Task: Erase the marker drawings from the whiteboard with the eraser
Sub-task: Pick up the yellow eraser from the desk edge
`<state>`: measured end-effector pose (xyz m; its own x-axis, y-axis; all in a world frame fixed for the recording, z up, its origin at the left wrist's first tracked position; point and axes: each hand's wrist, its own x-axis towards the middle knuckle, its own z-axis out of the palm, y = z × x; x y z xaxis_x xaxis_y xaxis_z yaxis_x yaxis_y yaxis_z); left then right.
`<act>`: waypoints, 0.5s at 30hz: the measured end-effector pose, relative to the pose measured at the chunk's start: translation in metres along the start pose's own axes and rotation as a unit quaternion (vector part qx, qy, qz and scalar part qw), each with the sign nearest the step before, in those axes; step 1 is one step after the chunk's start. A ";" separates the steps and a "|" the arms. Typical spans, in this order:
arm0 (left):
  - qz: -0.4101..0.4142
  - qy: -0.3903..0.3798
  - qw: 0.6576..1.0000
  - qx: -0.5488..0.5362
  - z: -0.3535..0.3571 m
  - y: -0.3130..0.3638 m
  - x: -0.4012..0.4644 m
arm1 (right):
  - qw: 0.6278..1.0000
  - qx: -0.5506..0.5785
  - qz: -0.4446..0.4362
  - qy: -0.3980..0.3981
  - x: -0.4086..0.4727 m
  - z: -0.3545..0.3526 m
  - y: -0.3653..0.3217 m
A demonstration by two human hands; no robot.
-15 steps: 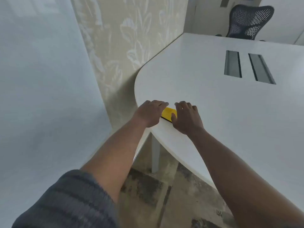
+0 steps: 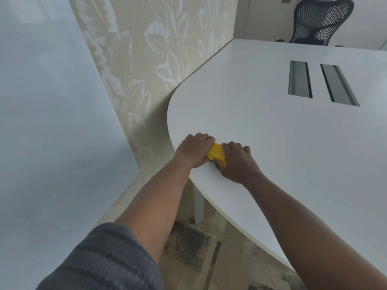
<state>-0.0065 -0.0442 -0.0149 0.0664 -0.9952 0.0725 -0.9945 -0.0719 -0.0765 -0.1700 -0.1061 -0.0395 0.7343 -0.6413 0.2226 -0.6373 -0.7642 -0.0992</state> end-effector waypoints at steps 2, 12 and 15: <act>-0.011 0.018 1.000 0.003 -0.010 -0.007 -0.012 | 1.000 -0.001 -0.018 0.014 0.001 -0.009 -0.011; -0.078 0.132 0.988 0.021 -0.097 -0.052 -0.148 | 0.989 0.002 -0.100 0.107 -0.009 -0.073 -0.143; -0.099 0.219 0.964 0.110 -0.138 -0.070 -0.211 | 0.974 0.029 -0.132 0.183 -0.018 -0.106 -0.205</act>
<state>0.0382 0.1801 0.1121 0.1639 -0.8398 0.5176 -0.9211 -0.3182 -0.2245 -0.0771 0.0692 0.0794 0.7313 -0.3623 0.5778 -0.4154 -0.9086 -0.0440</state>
